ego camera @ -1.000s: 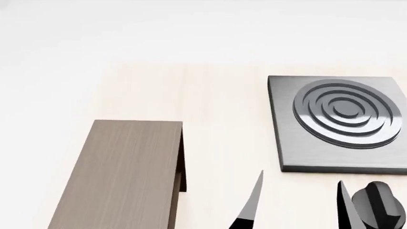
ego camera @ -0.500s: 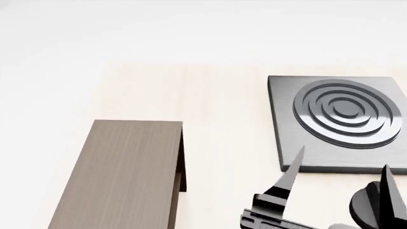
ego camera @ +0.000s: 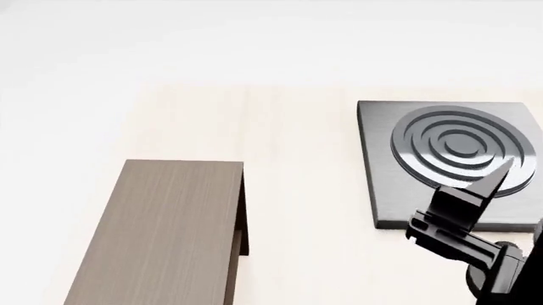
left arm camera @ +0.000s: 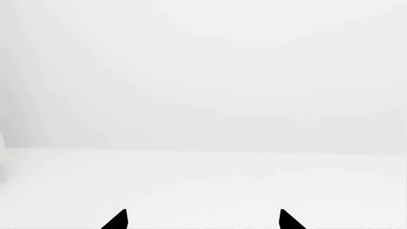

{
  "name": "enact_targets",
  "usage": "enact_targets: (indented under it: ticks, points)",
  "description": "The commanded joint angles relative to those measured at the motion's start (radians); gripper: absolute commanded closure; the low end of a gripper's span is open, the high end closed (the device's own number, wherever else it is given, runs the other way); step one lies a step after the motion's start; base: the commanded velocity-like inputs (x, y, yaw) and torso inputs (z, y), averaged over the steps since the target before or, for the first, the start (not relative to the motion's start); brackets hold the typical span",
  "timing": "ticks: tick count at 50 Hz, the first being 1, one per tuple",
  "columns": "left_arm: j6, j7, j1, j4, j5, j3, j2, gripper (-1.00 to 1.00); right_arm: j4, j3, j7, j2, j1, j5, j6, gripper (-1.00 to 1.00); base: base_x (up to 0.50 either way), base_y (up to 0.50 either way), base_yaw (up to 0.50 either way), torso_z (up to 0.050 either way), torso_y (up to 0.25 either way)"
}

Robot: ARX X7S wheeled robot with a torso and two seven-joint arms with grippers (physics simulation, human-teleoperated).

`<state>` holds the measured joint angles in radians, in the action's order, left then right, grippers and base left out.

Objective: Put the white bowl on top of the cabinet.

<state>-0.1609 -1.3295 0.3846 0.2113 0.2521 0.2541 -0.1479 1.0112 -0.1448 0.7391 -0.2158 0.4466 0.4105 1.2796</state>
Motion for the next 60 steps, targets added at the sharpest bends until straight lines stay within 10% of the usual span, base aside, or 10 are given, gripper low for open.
enact_targets:
  ticks: [1,11,47,54,57,60]
  points:
    - [-0.010,0.003,0.000,-0.011,0.009,0.001,-0.001,-1.00,-0.027,-0.191,0.191,0.021,0.199,0.189,0.290,-1.00,0.00,0.00,0.00,0.000,0.000]
    - [-0.016,0.003,0.000,-0.016,0.013,0.001,-0.001,-1.00,-0.206,-0.387,0.738,-0.093,0.269,0.837,0.278,-1.00,0.00,0.00,0.00,0.000,0.000]
    - [-0.017,0.001,0.001,-0.020,0.025,-0.001,-0.007,-1.00,-0.180,-0.764,0.832,-0.226,0.101,1.162,0.261,-1.00,0.00,0.00,0.00,0.000,0.000]
    - [-0.014,-0.001,0.000,-0.019,0.022,-0.003,-0.008,-1.00,-0.148,-0.777,0.832,-0.828,-0.743,1.226,-0.664,-1.00,0.00,0.00,0.00,0.000,0.000]
    - [-0.013,-0.002,-0.002,-0.020,0.021,-0.005,-0.008,-1.00,-0.124,-0.932,0.832,-0.873,-1.193,1.226,-1.112,-1.00,0.00,0.00,0.00,0.000,0.000]
    - [-0.016,-0.002,0.001,-0.019,0.022,-0.003,-0.008,-1.00,-0.113,-0.989,0.832,-0.819,-1.231,1.251,-1.058,-1.00,0.00,0.00,0.00,0.000,0.000]
